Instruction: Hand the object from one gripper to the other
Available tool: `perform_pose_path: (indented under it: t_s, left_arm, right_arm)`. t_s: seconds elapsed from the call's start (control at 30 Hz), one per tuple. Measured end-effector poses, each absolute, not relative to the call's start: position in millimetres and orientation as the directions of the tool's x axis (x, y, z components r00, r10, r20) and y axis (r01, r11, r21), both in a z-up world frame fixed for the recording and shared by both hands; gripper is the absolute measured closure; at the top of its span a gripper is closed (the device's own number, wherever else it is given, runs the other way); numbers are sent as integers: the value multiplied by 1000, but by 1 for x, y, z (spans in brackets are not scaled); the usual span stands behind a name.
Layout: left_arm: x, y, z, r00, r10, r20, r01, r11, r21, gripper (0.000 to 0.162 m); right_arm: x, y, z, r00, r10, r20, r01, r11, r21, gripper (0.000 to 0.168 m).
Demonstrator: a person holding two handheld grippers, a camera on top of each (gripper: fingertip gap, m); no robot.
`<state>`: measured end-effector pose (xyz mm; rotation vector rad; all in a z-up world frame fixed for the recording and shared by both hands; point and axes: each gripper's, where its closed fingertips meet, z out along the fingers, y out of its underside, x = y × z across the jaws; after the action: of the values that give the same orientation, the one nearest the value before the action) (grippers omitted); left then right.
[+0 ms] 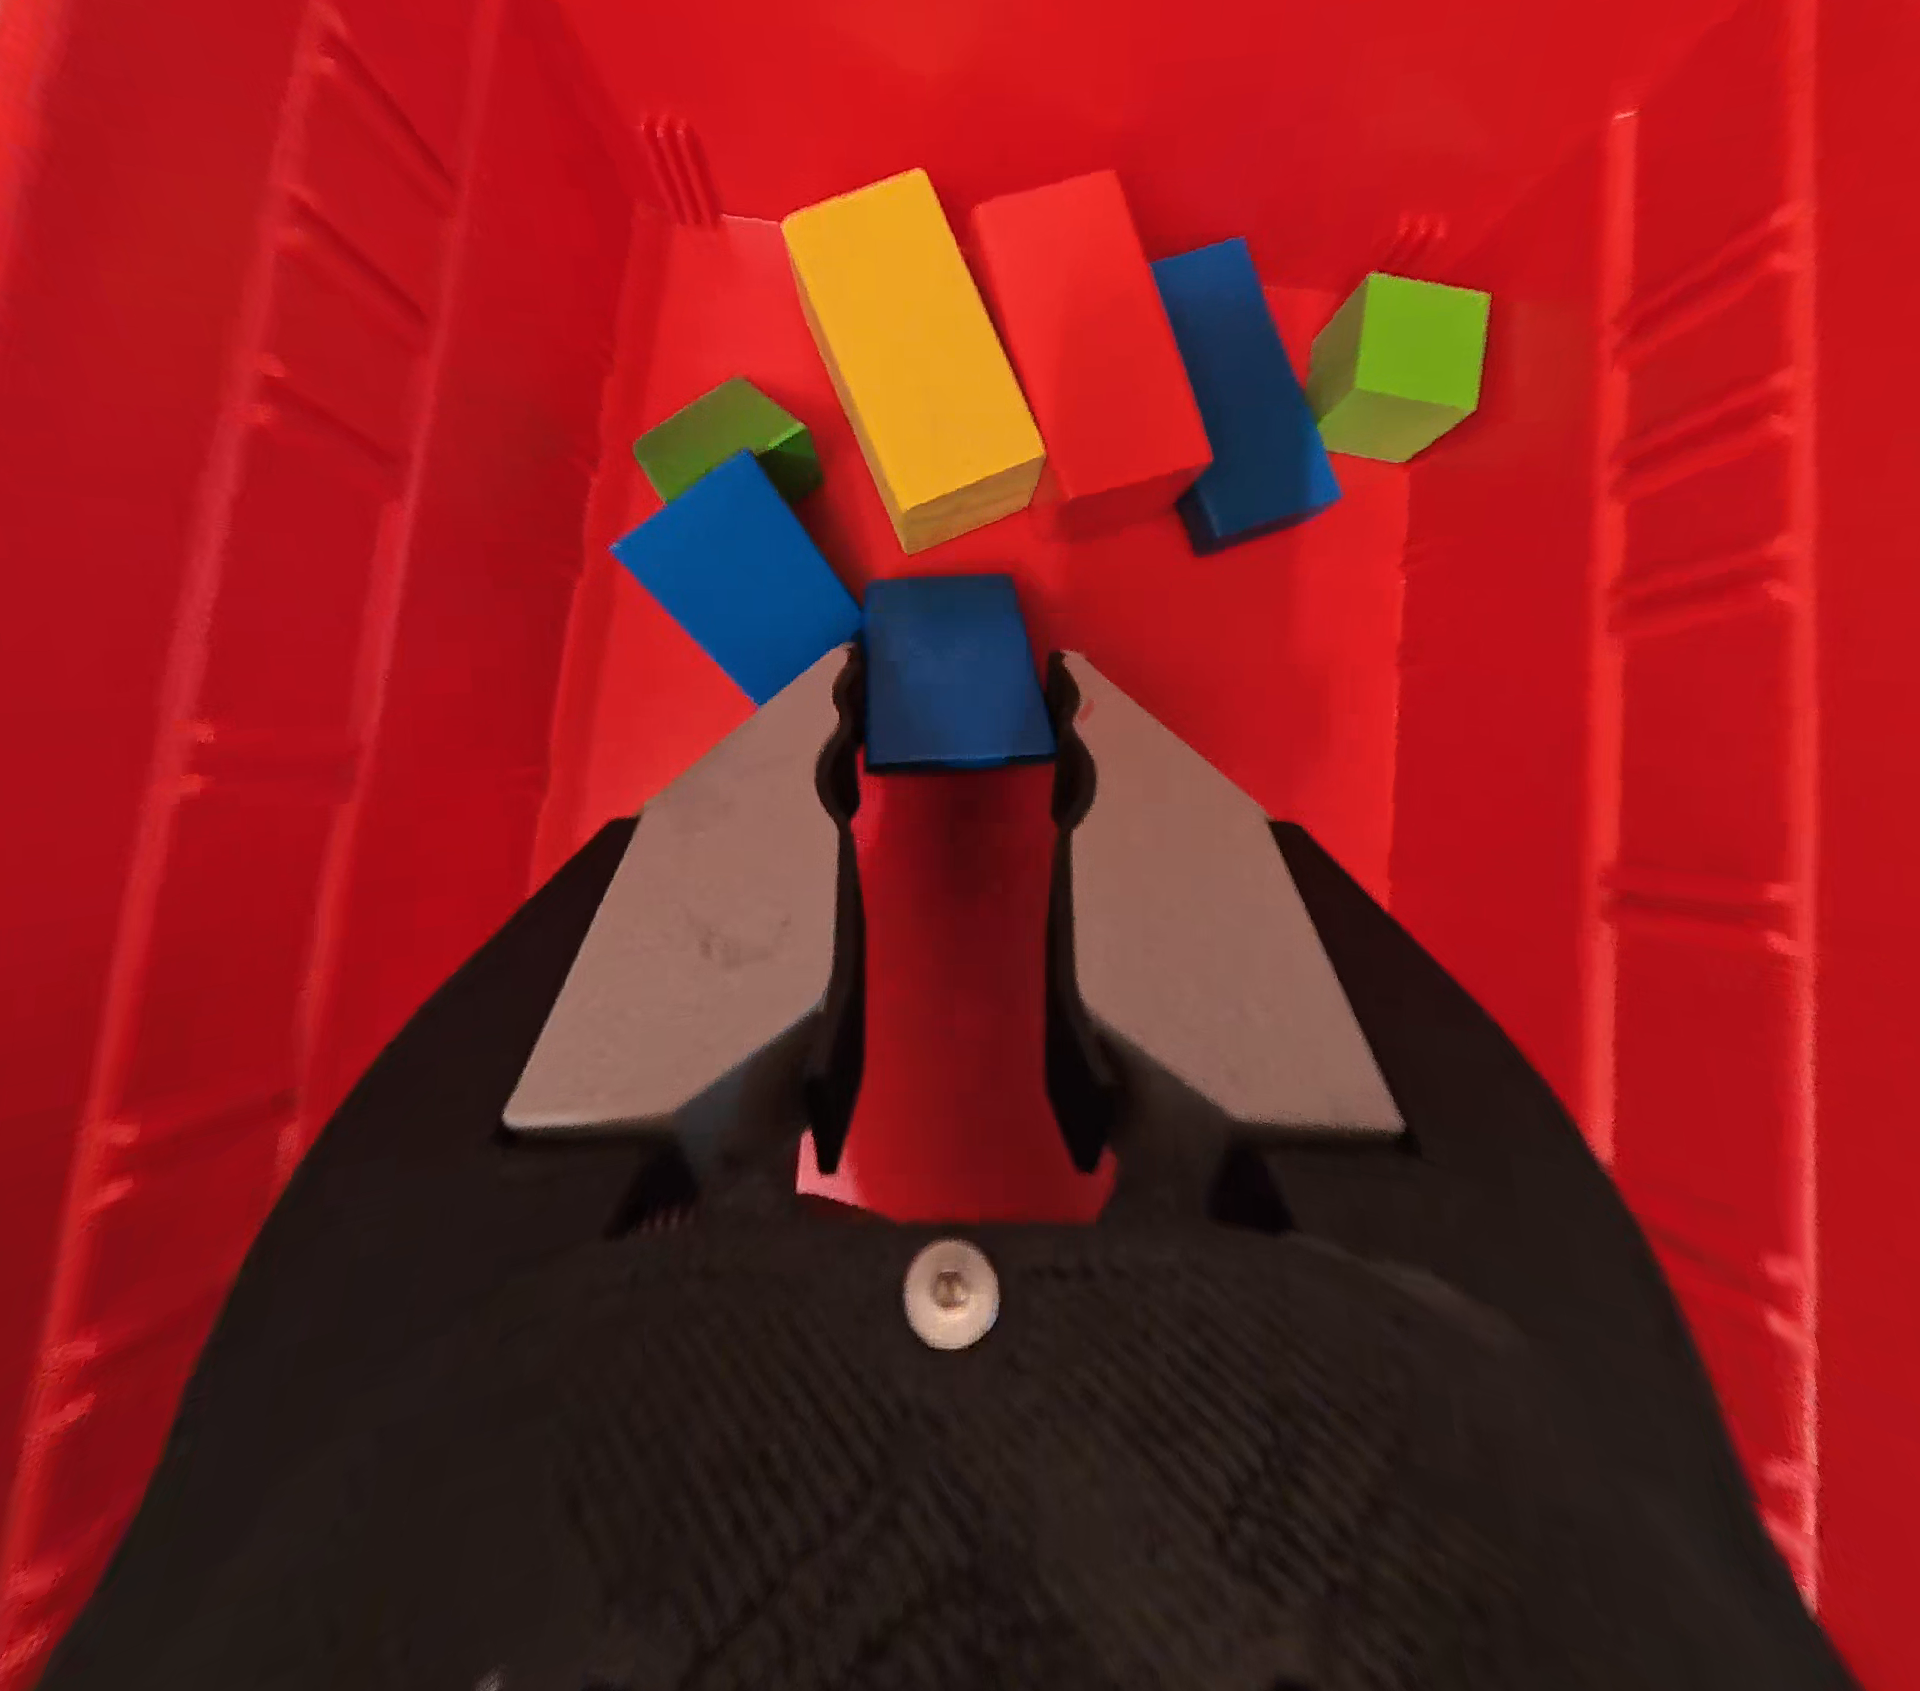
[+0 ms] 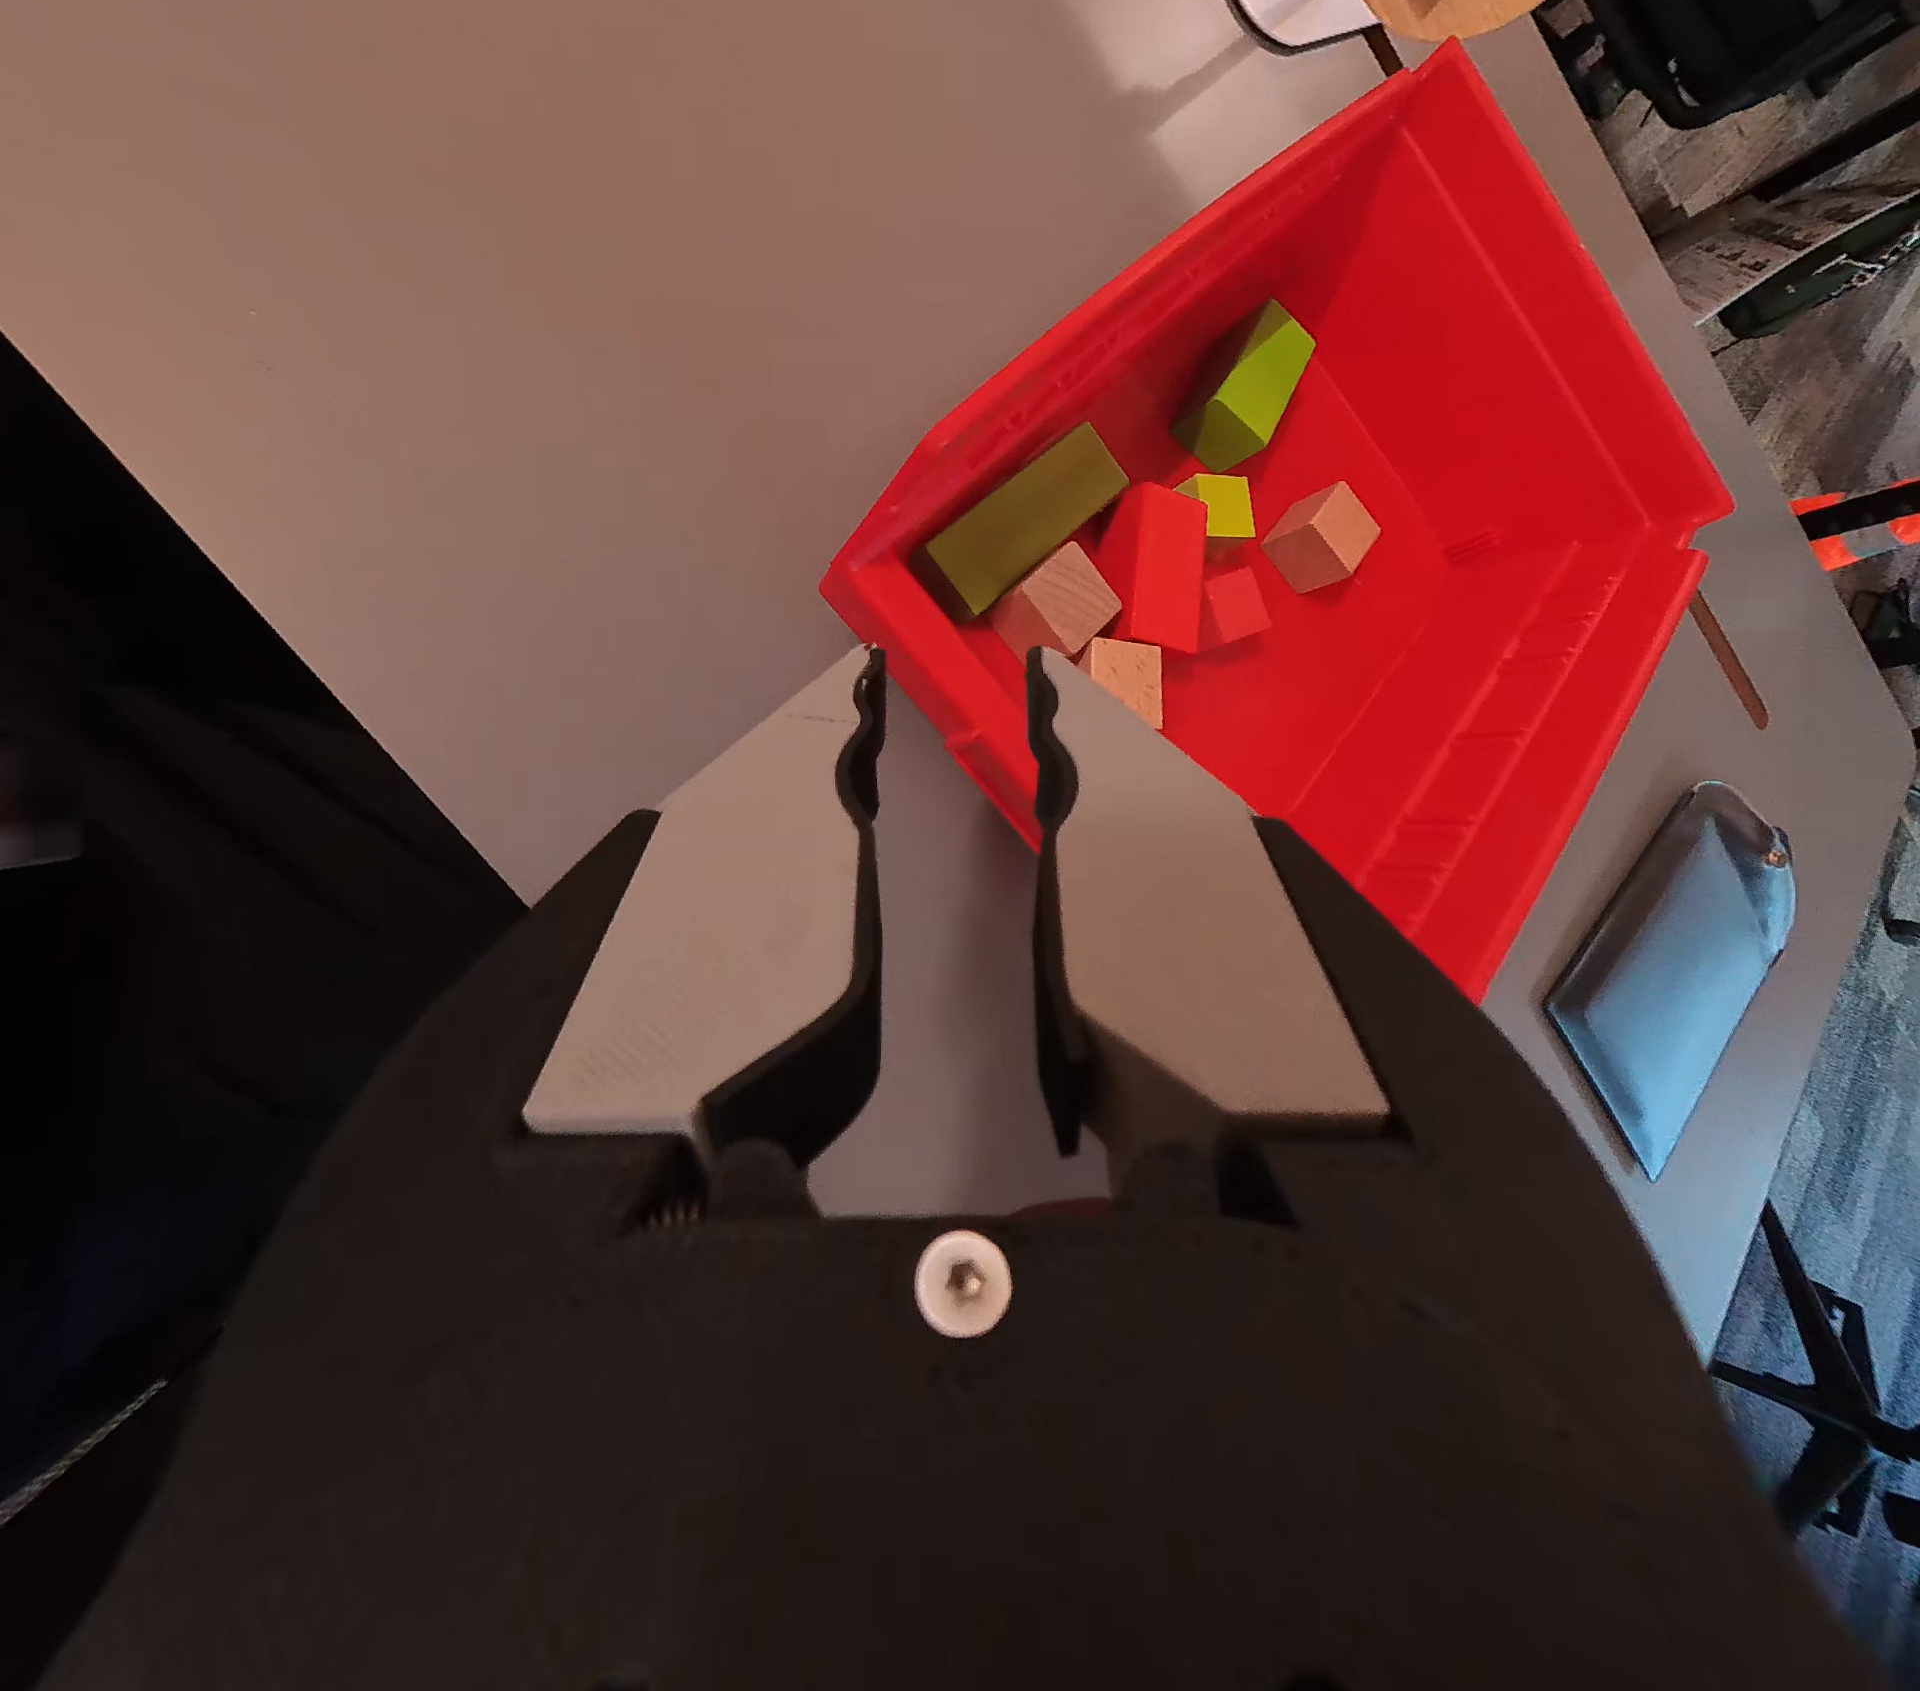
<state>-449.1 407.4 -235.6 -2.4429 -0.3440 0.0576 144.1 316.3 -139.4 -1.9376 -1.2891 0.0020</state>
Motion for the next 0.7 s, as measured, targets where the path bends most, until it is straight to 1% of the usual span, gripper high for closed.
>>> perform_pose_path:
  t_s: [0.1,0.2,0.33,0.43,0.5,0.57,0.63,0.7]
  left_arm:
    - [-446,401,-215,979,199,49,179,-713,-678,130]
    - [-421,396,-187,993,56,104,116,-627,-770,130]
    - [-361,374,-132,957,-232,175,61,-430,-901,130]
    - [-303,334,-77,872,-455,184,77,-242,-967,130]
    - [-250,298,-39,785,-613,91,57,-75,-996,130]
    - [-199,266,-17,703,-711,-18,19,44,-999,130]
    - [-149,233,-2,577,-813,-77,40,122,-992,130]
    - [-108,205,4,450,-885,-121,68,169,-983,130]
  right_arm:
    - [140,317,-141,482,785,388,771,-170,-614,144]
    - [125,310,-140,460,817,349,753,-150,-640,143]
    - [84,278,-131,334,926,176,652,-91,-753,140]
    - [55,256,-113,219,973,74,539,-57,-840,134]
    - [35,244,-92,146,989,32,432,-35,-901,132]
    - [15,231,-71,63,998,-29,329,-49,-943,130]
    - [-3,216,-54,-39,994,-99,256,-86,-963,124]
    - [-17,202,-38,-127,982,-138,192,-113,-975,122]
